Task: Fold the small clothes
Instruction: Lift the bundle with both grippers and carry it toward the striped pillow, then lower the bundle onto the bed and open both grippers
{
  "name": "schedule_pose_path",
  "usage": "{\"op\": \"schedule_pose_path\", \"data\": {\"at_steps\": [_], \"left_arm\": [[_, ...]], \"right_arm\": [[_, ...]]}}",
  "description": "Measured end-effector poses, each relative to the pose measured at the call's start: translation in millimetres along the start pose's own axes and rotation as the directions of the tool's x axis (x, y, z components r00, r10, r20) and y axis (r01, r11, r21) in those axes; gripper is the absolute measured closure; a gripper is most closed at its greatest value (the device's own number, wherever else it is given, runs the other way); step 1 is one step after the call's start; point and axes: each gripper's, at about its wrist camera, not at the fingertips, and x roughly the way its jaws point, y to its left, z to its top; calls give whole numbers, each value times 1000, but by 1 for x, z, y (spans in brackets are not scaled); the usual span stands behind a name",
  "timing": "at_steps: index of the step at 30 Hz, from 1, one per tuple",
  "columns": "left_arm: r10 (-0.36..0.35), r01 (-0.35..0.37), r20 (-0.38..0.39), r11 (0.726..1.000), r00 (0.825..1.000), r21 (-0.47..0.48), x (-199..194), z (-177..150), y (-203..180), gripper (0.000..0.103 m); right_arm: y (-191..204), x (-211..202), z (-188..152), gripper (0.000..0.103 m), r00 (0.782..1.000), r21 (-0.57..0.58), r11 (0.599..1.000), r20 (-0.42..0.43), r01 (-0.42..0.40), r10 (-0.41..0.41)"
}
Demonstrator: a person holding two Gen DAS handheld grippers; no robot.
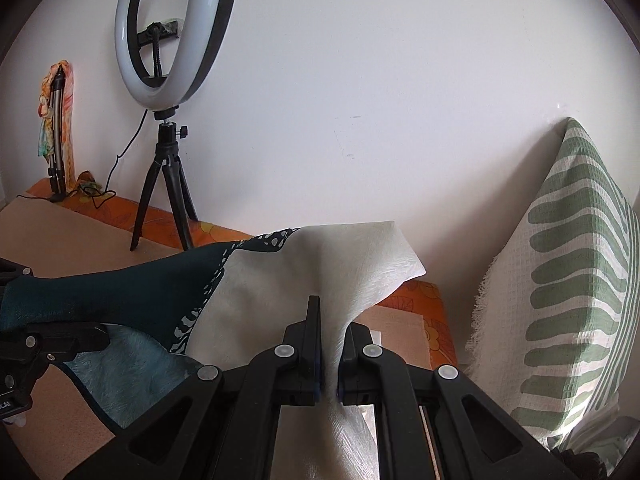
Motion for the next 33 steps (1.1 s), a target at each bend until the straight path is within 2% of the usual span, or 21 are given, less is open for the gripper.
{"op": "schedule_pose_path", "data": {"at_steps": [3, 5, 6, 7, 8, 9, 11, 14, 19, 21, 23, 25, 29, 33], "left_arm": [[-11, 10, -74, 1000, 997, -19, 18, -19, -2, 96], [-22, 17, -142, 999, 990, -40, 29, -31, -2, 90], [-19, 9, -179, 998, 984, -56, 32, -36, 0, 77], [-7, -8, -209, 998, 978, -68, 33, -40, 1, 53], [12, -30, -222, 996, 975, -78, 31, -44, 3, 42], [35, -55, -222, 995, 974, -84, 27, -46, 6, 32], [63, -83, -214, 993, 975, -88, 17, -48, 11, 31], [78, -99, -219, 991, 973, -86, 4, -49, 16, 31], [124, -129, -173, 991, 977, -19, -17, -44, 14, 31], [125, -129, -167, 992, 978, -13, -24, -43, 16, 31], [127, -131, -163, 991, 978, -10, -30, -42, 15, 28], [141, -144, -157, 990, 978, -10, -39, -42, 16, 23], [149, -152, -145, 988, 978, -15, -58, -39, 16, 23], [157, -160, -126, 987, 979, -14, -80, -36, 10, 22]], "right_arm": [[-10, 25, -11, 100, 998, 12, 999, -36, -49, 50], [-17, 44, -20, 98, 997, 13, 1000, -70, -17, 18], [-21, 54, -25, 98, 995, 19, 1000, -101, -3, 5], [-26, 63, -30, 92, 991, 22, 1000, -136, 22, -19], [-30, 71, -34, 85, 984, 24, 998, -167, 62, -57], [-34, 75, -39, 70, 979, 29, 996, -189, 88, -81], [-39, 76, -45, 65, 968, 28, 988, -203, 154, -145], [-47, 72, -48, 63, 969, 75, 982, -190, 172, -156], [-38, 61, -39, 60, 978, 96, 983, -152, 155, -140], [-31, 58, -35, 52, 979, 99, 982, -149, 158, -142], [-25, 50, -33, 37, 979, 101, 981, -139, 164, -149], [-19, 42, -31, 34, 980, 112, 981, -132, 162, -147], [-6, 19, -30, 26, 984, 138, 980, -119, 146, -130], [7, -8, -29, 24, 987, 154, 979, -104, 136, -121]]}}
